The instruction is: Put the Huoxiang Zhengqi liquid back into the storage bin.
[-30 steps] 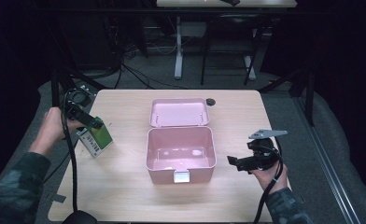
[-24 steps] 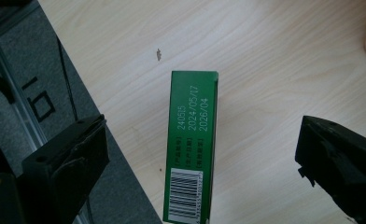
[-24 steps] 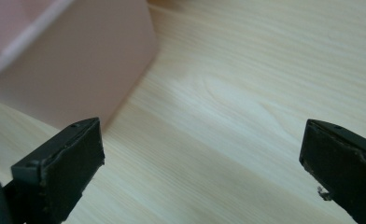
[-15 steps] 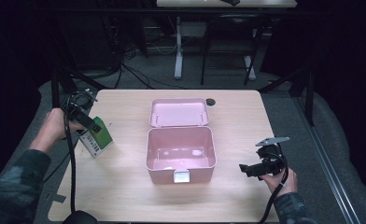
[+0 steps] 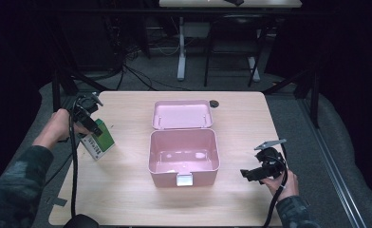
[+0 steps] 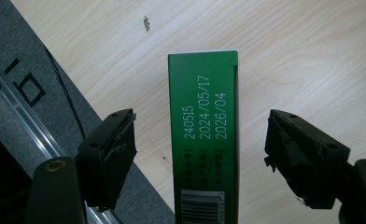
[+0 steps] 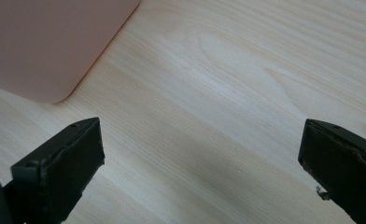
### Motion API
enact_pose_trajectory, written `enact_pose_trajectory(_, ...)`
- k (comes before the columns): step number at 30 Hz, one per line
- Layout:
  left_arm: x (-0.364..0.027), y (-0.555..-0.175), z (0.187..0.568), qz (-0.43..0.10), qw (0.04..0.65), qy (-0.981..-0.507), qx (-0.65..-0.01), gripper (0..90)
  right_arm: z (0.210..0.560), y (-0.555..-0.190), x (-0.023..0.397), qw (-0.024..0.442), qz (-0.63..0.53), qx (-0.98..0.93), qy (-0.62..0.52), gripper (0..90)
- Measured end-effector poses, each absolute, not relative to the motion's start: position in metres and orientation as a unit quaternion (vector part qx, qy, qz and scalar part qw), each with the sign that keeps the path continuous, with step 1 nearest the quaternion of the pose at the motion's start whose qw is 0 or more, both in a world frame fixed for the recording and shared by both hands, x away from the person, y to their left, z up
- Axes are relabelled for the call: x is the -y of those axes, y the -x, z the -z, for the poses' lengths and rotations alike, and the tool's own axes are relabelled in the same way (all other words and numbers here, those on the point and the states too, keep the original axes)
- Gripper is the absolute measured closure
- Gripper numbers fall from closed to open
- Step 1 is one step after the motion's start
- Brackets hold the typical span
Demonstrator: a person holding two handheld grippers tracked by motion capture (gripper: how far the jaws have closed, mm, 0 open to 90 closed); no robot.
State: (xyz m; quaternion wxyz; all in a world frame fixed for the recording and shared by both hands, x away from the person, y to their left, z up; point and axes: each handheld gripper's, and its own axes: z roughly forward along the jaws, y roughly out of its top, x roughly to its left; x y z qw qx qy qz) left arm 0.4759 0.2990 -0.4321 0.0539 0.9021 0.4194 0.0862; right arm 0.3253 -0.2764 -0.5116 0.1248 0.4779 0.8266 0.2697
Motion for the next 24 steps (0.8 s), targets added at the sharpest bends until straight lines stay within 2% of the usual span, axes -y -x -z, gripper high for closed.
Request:
enact_pose_trajectory(4,-0.2980,-0.4785,0.4352,-0.083,0.047,-0.904,-0.418,35.6,0.5132,-0.3260,0.2752,0.122,-0.268,-0.829,-0.476,0.0)
enact_pose_trajectory(11,-0.2977,-0.4810,0.4394,-0.074,0.038,-0.904,-0.418,47.0,0.5147,-0.3268,0.2746,0.122,-0.259,-0.834,-0.472,0.0)
enact_pose_trajectory(18,-0.2943,-0.4836,0.4418,-0.062,0.012,-0.909,-0.413,54.6,0.5152,-0.3272,0.2744,0.122,-0.258,-0.833,-0.474,0.0)
enact_pose_trajectory(24,-0.2925,-0.4834,0.4417,-0.055,0.014,-0.912,-0.406,59.0,0.5146,-0.3273,0.2749,0.124,-0.256,-0.834,-0.472,0.0)
